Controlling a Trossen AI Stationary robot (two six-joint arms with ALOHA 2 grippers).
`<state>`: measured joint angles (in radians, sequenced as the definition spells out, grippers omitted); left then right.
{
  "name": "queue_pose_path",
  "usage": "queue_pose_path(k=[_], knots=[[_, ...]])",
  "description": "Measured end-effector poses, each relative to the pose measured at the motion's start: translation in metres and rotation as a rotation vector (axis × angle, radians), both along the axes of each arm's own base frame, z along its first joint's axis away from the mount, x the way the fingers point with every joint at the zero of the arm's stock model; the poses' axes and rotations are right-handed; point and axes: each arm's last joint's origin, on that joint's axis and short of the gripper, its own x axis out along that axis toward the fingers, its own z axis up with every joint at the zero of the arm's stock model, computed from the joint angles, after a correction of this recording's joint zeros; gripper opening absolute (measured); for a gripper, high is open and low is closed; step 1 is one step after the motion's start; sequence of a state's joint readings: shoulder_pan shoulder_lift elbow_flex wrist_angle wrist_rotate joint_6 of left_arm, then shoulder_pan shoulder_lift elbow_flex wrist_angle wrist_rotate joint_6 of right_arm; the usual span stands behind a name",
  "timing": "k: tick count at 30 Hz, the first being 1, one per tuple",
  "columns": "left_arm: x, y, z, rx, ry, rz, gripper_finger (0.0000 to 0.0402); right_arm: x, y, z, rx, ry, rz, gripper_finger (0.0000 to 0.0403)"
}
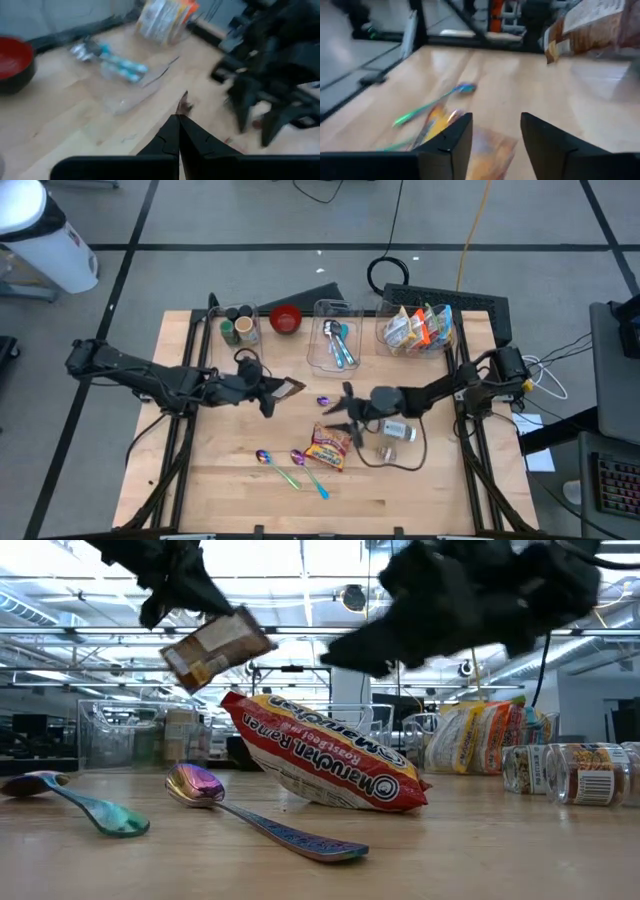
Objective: Pick & Place Food Item
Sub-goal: Put the orange seasoning pack into the left transparent bin
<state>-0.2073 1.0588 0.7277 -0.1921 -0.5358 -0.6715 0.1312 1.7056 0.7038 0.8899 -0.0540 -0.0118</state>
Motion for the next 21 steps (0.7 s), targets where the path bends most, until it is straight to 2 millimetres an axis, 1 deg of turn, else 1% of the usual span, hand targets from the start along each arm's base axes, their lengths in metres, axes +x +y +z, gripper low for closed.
queue_pose_path(k=[2, 4, 8, 10, 12, 15, 21], knots=[[0.002, -0.003, 0.002, 0.015, -0.016, -0.02, 0.0, 0.009, -0.005, 0.012, 0.01, -0.059, -0.022, 0.0181], [0.004, -0.006, 0.0, 0.033, -0.012, -0.038, 0.0, 0.013, -0.011, 0.023, 0.015, -0.131, -0.059, 0.02], [0.004, -0.012, 0.004, 0.068, -0.04, -0.05, 0.0, 0.014, -0.026, 0.034, 0.026, -0.246, -0.134, 0.023], [0.004, -0.014, 0.005, 0.08, -0.044, -0.06, 0.0, 0.014, -0.034, 0.036, 0.066, -0.259, -0.158, 0.024], [0.004, -0.015, 0.006, 0.088, -0.056, -0.069, 0.0, 0.015, -0.04, 0.035, 0.111, -0.251, -0.173, 0.0245], [0.006, -0.016, 0.008, 0.113, -0.077, -0.077, 0.0, 0.014, -0.042, 0.037, 0.155, -0.268, -0.135, 0.0246], [0.022, -0.017, 0.005, 0.163, -0.12, -0.092, 0.0, 0.014, -0.042, 0.041, 0.177, -0.304, -0.129, 0.0238]])
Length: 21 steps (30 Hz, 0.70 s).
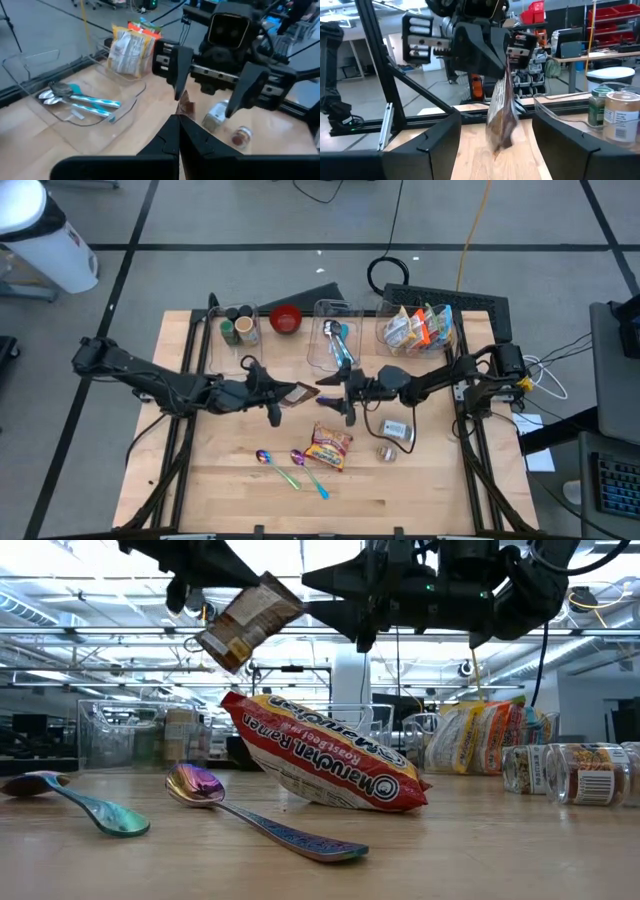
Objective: Pick & Place Food Item
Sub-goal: Put the orange seasoning pack into the left transparent bin
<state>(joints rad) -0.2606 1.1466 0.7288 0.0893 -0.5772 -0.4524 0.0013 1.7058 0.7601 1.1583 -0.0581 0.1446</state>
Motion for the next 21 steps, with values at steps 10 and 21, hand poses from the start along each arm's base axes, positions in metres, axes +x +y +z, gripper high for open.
queue_pose_path(k=[10, 21], knots=[[0.017, 0.002, -0.006, 0.024, -0.036, -0.057, 0.0, 0.0, 0.0, -0.002, 0.002, 0.024, -0.003, 0.0214], [0.019, 0.003, -0.006, 0.036, -0.039, -0.06, 0.0, 0.001, 0.0, -0.006, 0.001, 0.063, -0.004, 0.0027]])
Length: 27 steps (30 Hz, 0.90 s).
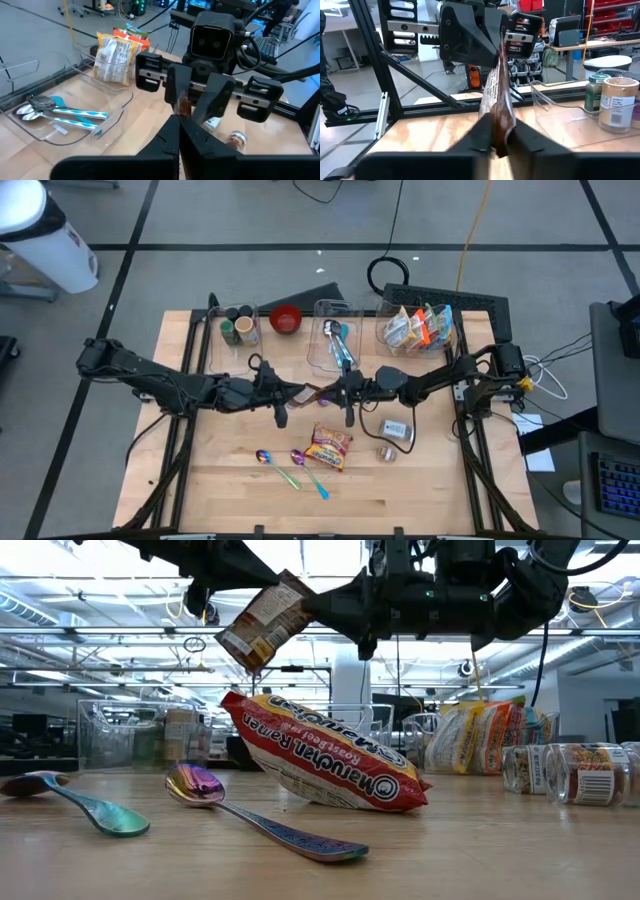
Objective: Pick & Place Food Item
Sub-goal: Put the orange seasoning pack into the left transparent bin
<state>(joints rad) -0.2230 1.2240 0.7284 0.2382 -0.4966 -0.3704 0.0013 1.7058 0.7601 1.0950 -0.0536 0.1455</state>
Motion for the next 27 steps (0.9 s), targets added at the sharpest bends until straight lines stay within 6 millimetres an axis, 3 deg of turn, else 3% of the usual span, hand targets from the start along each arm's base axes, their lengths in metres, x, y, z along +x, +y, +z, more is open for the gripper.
queue_pose_path(k=[9, 15, 19, 23, 27], knots=[[0.001, 0.0, -0.001, 0.058, 0.027, -0.087, 0.0024, 0.0, 0.0, -0.002, -0.008, 0.02, 0.0, 0.0001], [0.0, 0.016, 0.006, 0.041, 0.008, -0.17, 0.009, 0.0, 0.0, -0.006, -0.007, 0.057, 0.003, 0.0], [0.002, 0.035, 0.033, 0.056, 0.045, -0.228, 0.0148, 0.0, 0.001, -0.007, -0.001, 0.073, 0.005, 0.0], [0.008, 0.05, 0.072, 0.087, 0.155, -0.305, 0.0191, 0.0, 0.002, -0.013, 0.004, 0.128, 0.032, 0.0], [0.025, 0.055, 0.087, 0.139, 0.336, -0.327, 0.0215, 0.0, 0.002, -0.016, 0.0, 0.158, 0.033, 0.0]])
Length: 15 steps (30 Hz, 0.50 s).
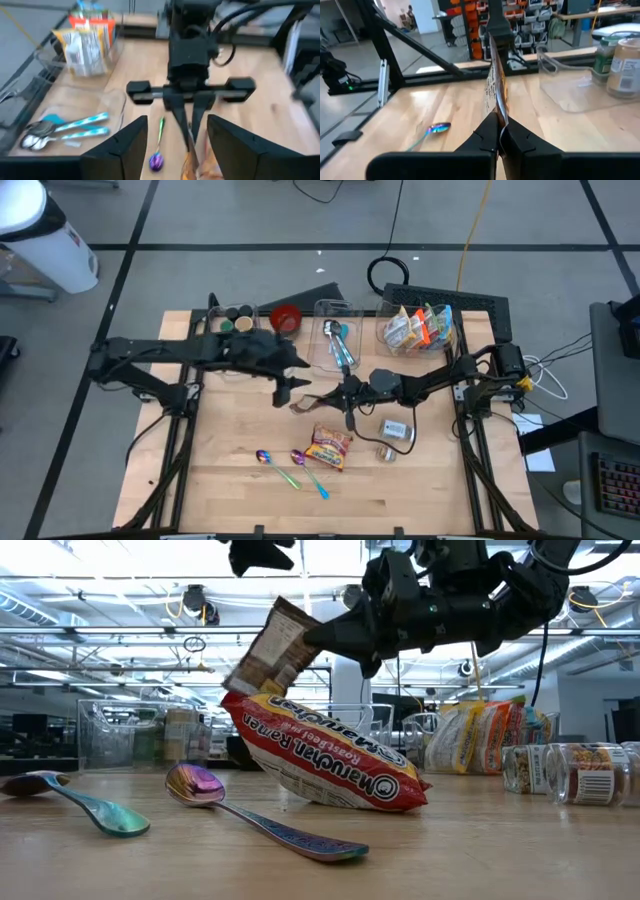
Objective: Pick & Place Food Item
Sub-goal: Put the orange seasoning pack into the left transparent bin
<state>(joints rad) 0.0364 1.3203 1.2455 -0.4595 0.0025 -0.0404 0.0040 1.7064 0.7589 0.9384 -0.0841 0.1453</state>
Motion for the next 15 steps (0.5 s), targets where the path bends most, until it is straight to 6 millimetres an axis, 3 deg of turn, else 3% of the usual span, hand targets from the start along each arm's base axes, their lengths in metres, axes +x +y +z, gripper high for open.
queue_pose_path(k=[3, 8, 15], knots=[[0.021, 0.002, -0.004, 0.0, 0.124, -0.006, 0.0222, 0.0, -0.001, -0.001, -0.008, 0.009, 0.0, 0.0], [0.059, -0.003, -0.04, -0.048, 0.326, -0.056, 0.0223, 0.0, -0.003, -0.004, -0.011, 0.035, 0.017, 0.0], [0.078, -0.006, -0.058, -0.094, 0.404, -0.08, 0.0225, -0.001, -0.001, -0.005, -0.023, 0.048, 0.022, 0.0]])
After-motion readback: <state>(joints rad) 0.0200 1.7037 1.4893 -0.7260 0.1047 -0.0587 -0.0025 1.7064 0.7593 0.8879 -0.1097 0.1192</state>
